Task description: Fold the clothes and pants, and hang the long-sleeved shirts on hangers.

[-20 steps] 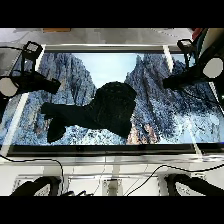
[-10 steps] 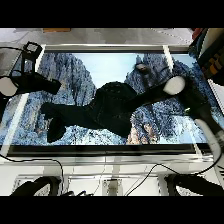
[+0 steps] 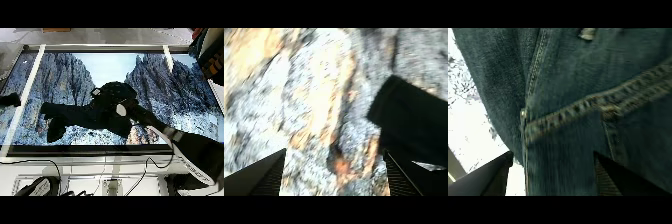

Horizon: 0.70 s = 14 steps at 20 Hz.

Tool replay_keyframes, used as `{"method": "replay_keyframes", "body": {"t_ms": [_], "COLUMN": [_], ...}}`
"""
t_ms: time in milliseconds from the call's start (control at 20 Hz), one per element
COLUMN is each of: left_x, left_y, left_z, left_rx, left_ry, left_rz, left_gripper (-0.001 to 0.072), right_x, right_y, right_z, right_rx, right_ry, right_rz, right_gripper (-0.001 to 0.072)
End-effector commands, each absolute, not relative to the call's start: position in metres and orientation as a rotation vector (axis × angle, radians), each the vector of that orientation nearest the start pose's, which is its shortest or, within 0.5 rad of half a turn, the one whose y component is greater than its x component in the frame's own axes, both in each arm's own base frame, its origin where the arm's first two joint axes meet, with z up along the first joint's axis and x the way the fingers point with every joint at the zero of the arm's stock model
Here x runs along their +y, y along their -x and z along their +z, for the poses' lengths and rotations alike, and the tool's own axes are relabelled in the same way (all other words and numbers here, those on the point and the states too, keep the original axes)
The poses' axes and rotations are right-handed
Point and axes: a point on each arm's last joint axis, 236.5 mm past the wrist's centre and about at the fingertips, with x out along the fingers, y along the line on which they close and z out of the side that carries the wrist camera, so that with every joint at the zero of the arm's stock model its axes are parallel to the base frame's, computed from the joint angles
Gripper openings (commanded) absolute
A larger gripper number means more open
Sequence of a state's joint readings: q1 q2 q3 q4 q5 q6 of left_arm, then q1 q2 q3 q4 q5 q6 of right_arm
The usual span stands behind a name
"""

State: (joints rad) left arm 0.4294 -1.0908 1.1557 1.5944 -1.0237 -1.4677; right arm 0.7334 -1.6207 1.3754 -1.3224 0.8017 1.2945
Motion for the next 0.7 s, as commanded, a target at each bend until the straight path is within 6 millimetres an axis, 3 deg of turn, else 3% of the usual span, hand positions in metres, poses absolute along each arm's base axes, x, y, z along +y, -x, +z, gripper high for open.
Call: {"method": "replay_keyframes", "body": {"t_ms": [0,200,350,400,450,500,550,600,650], "left_x": [0.198,0.193,0.191,0.190,0.190,0.189,0.188,0.187,0.187], "left_y": [-0.333,-0.327,-0.324,-0.324,-0.324,-0.323,-0.323,-0.322,-0.322], "left_z": [0.068,0.049,0.039,0.037,0.035,0.033,0.032,0.031,0.030], "left_rx": [1.012,1.053,1.089,1.096,1.101,1.109,1.114,1.119,1.125], "left_ry": [0.227,0.237,0.247,0.250,0.252,0.257,0.259,0.264,0.265], "left_rz": [0.457,0.448,0.444,0.442,0.441,0.438,0.436,0.434,0.433], "left_gripper": [0.0698,0.0698,0.0698,0.0698,0.0698,0.0698,0.0698,0.0697,0.0697], "right_x": [0.389,0.393,0.380,0.376,0.375,0.378,0.382,0.386,0.388], "right_y": [-0.355,-0.354,-0.365,-0.371,-0.380,-0.387,-0.394,-0.402,-0.410], "right_z": [-0.052,-0.067,-0.086,-0.089,-0.088,-0.083,-0.073,-0.061,-0.047], "right_rx": [1.028,1.006,1.000,0.985,0.950,0.911,0.874,0.842,0.810], "right_ry": [0.434,0.541,0.644,0.683,0.712,0.718,0.723,0.729,0.735], "right_rz": [0.901,0.918,0.882,0.866,0.856,0.850,0.846,0.841,0.831], "right_gripper": [0.0568,0.0567,0.0554,0.0499,0.0384,0.0264,0.0093,0.0026,0.0025]}}
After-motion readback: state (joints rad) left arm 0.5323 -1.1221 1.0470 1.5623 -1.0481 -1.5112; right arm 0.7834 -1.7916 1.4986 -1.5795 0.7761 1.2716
